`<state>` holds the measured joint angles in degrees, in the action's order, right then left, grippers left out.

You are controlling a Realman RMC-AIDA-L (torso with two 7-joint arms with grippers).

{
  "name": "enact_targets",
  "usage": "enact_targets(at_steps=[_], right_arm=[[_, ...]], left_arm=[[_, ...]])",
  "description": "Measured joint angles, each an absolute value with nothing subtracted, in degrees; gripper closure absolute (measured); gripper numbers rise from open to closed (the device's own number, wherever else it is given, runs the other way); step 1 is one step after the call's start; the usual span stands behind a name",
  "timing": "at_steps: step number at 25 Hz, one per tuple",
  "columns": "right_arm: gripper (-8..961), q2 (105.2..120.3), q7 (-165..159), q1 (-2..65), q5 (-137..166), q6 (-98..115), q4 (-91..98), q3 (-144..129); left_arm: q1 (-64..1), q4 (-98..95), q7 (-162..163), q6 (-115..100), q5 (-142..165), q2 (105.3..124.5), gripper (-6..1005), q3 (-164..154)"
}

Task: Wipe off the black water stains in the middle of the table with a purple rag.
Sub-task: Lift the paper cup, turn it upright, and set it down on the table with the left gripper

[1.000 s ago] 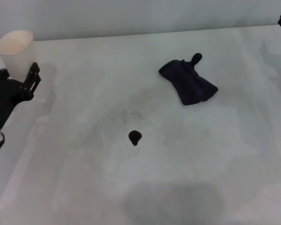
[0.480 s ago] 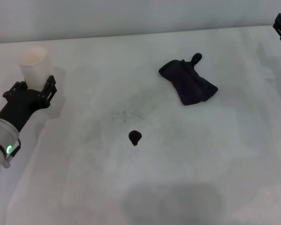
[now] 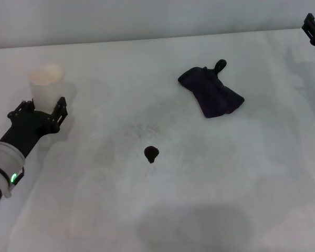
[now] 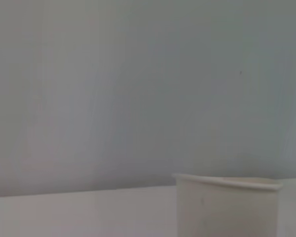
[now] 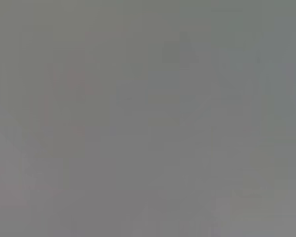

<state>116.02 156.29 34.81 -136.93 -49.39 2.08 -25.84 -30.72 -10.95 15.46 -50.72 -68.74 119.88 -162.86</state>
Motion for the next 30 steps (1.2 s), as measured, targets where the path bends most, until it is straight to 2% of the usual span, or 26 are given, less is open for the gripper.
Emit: enact_targets(at_steps=[24, 30], right_arm=[[125, 116.09, 155.7, 35.68, -136.93, -49.49, 1.66, -25.95], [125, 116.05, 155.67, 35.29, -136.93, -49.53, 1.66, -26.02]], left_arm=[[-28.53, -11.8, 12.06, -47.05, -67.24, 119.89, 410, -162.82], [-27.96, -12.25, 12.0, -46.9, -66.41, 119.76, 320, -162.94]])
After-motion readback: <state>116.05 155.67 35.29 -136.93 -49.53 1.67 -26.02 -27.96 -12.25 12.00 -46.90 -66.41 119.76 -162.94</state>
